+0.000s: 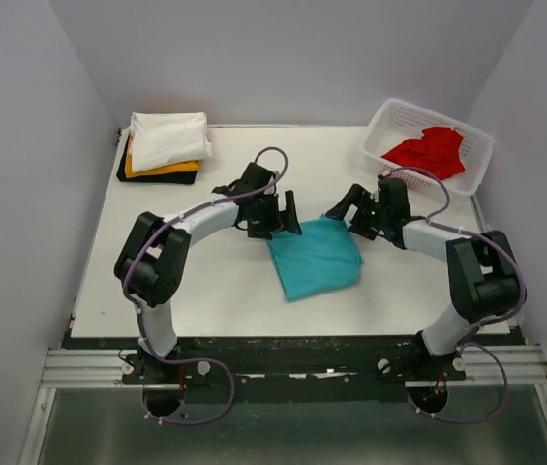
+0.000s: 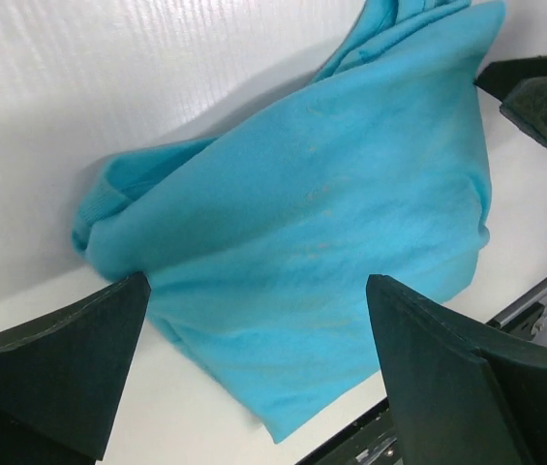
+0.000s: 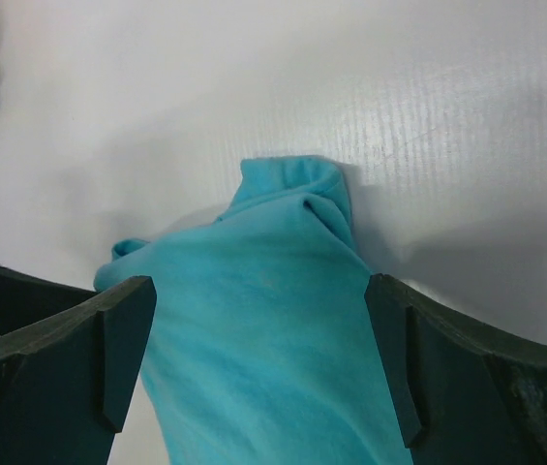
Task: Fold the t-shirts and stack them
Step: Smooth out wrinkles on the folded tshirt, then put the neatly folded tshirt into the corner of the board with the left arm
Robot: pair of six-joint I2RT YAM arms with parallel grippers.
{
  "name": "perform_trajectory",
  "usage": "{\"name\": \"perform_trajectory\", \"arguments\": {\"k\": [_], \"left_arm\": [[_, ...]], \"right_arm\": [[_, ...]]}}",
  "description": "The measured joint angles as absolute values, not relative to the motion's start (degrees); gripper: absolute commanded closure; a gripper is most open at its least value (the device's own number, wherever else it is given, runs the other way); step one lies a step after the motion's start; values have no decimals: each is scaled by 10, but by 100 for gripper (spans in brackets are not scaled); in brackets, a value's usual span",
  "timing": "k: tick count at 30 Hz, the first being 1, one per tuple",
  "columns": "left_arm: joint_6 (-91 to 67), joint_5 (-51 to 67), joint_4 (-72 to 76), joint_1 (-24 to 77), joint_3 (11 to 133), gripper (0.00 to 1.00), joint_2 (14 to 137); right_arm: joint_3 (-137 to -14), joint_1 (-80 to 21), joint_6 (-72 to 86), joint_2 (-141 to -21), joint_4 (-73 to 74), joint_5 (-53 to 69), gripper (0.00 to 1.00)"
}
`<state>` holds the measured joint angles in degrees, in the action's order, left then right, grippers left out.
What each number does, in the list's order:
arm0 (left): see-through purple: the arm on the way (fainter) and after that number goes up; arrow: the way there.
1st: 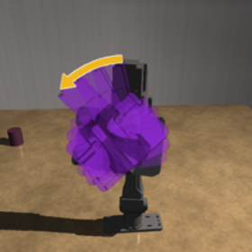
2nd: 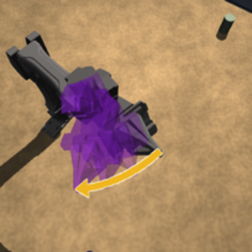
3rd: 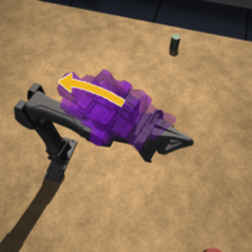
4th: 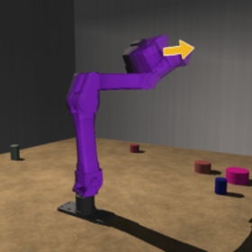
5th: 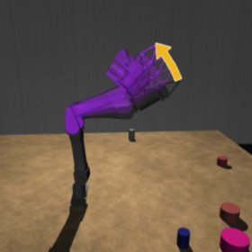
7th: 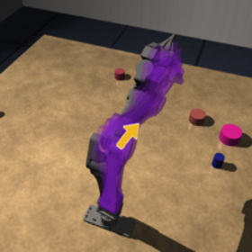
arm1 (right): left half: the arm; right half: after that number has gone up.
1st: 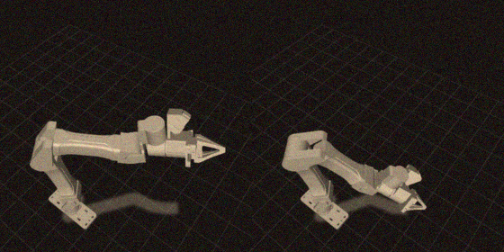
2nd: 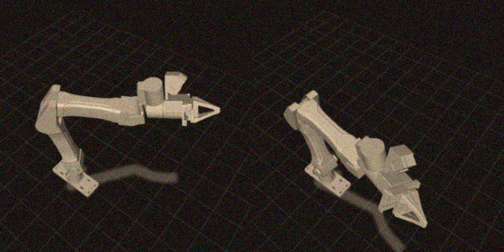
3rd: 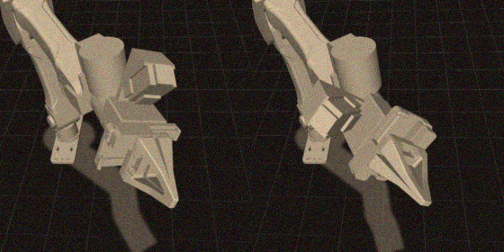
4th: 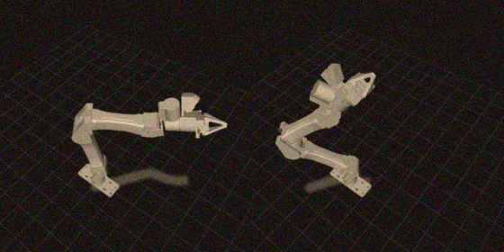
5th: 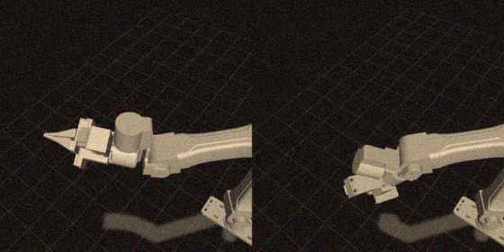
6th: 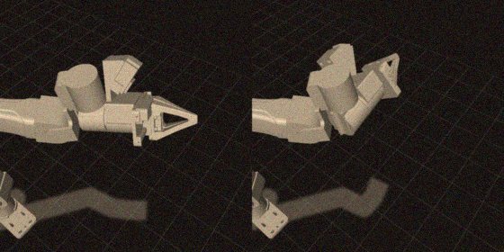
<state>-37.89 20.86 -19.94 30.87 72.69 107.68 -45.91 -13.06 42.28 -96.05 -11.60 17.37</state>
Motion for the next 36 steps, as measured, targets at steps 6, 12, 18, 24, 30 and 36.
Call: {"name": "perform_trajectory", "arguments": {"k": [6, 12, 18, 24, 30, 36], "left_arm": [[-378, 145, -216, 308, 697, 1, 964], [-415, 131, -185, 311, 613, 2, 909], [-466, 128, -175, 332, 535, 6, 936], [-509, 120, -143, 359, 556, 17, 970], [-535, 79, -176, 405, 636, 34, 1032], [-566, 21, -256, 446, 726, 68, 1094]], "right_arm": [[-463, -131, 389, -828, -1, 110, 0], [-449, -131, 383, -699, 36, 61, 0], [-427, -130, 373, -645, 77, 28, 0], [-421, -130, 364, -645, 107, -8, 0], [-420, -130, 357, -645, 128, -48, 0], [-406, -130, 351, -632, 130, -58, 0]]}}
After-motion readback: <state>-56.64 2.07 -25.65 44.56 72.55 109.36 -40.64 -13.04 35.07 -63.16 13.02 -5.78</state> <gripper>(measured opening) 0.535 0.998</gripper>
